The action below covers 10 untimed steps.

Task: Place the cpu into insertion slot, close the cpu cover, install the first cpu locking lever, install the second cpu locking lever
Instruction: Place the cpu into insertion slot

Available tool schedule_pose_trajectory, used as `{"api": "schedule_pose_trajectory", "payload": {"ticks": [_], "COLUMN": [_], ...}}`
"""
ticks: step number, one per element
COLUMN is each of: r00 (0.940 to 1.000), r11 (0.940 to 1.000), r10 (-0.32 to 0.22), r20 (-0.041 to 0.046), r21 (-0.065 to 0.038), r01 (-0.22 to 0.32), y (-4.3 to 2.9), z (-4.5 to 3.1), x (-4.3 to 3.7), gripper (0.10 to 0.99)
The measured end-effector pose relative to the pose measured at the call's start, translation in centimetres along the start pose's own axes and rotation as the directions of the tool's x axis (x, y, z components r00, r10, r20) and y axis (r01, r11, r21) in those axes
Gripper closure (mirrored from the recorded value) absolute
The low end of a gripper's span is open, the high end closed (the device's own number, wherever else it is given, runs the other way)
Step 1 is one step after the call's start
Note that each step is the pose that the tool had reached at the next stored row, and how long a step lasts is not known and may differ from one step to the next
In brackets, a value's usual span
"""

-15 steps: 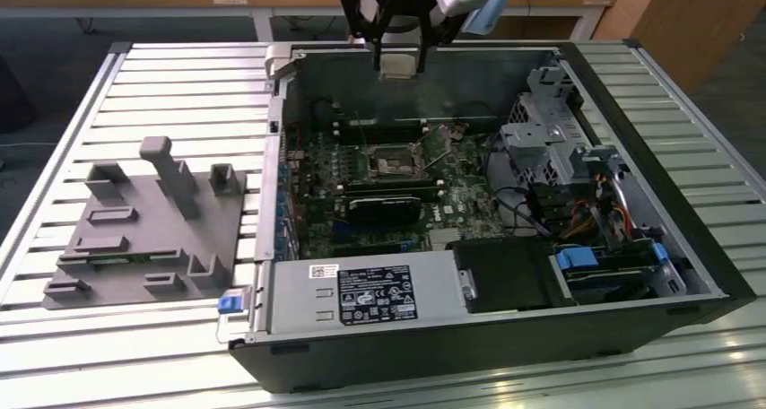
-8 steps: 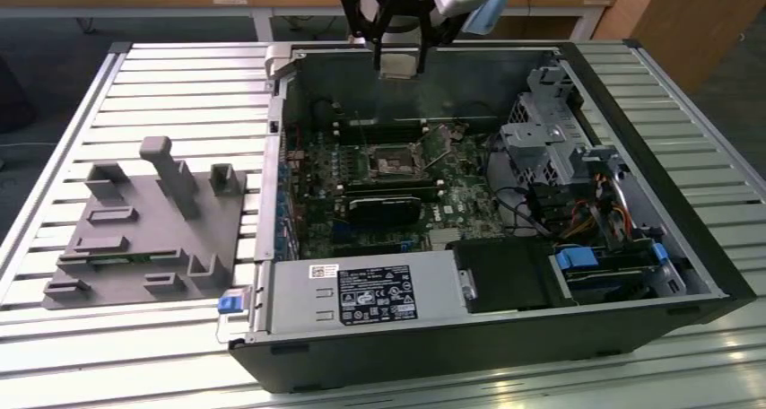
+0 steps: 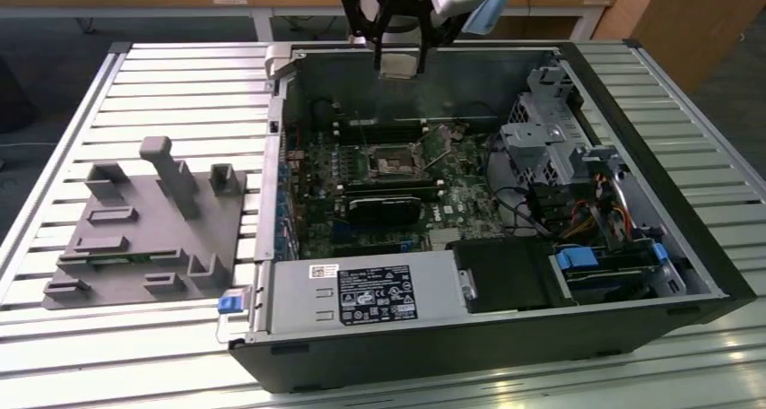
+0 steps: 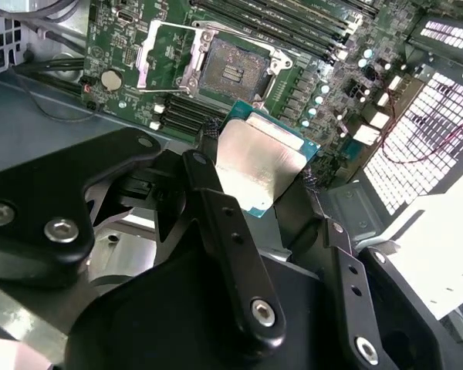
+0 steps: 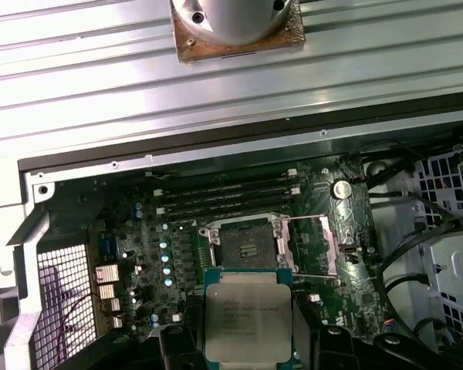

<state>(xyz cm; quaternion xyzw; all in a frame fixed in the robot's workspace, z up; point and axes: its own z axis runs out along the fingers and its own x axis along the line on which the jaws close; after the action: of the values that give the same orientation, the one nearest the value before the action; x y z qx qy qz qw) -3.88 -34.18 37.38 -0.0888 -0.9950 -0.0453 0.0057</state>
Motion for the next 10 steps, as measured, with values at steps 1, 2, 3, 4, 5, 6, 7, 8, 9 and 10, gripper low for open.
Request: {"api": "schedule_pose_trajectory", "payload": {"ticks": [1, 2, 3, 4, 5, 6, 7, 8, 9, 10], "r00": [1.0000, 1.0000, 0.9999, 0.9998, 0.9998, 0.9996, 0.9995, 0.9993, 0.9991, 0.9989], "r11": [1.0000, 1.0000, 0.9999, 0.9999, 0.9998, 0.9996, 0.9995, 0.9993, 0.9991, 0.9989], "r10": [0.004, 0.009, 0.013, 0.017, 0.022, 0.027, 0.031, 0.036, 0.041, 0.046], "r20": [0.0004, 0.0008, 0.0011, 0.0015, 0.0020, 0.0024, 0.0028, 0.0032, 0.0036, 0.0040], "r21": [0.000, 0.000, 0.000, 0.000, 0.000, -0.001, -0.001, -0.001, -0.001, -0.001], "r01": [-0.004, -0.009, -0.013, -0.017, -0.022, -0.027, -0.031, -0.036, -0.041, -0.046], "y": [0.00, 0.00, 0.00, 0.00, 0.00, 0.00, 0.00, 0.00, 0.00, 0.00], "z": [0.00, 0.00, 0.00, 0.00, 0.00, 0.00, 0.01, 0.01, 0.01, 0.01], "x": [0.00, 0.00, 0.00, 0.00, 0.00, 0.00, 0.00, 0.00, 0.00, 0.00], "gripper": [0.545, 0.545, 0.545, 0.545, 0.545, 0.545, 0.545, 0.545, 0.545, 0.545]}}
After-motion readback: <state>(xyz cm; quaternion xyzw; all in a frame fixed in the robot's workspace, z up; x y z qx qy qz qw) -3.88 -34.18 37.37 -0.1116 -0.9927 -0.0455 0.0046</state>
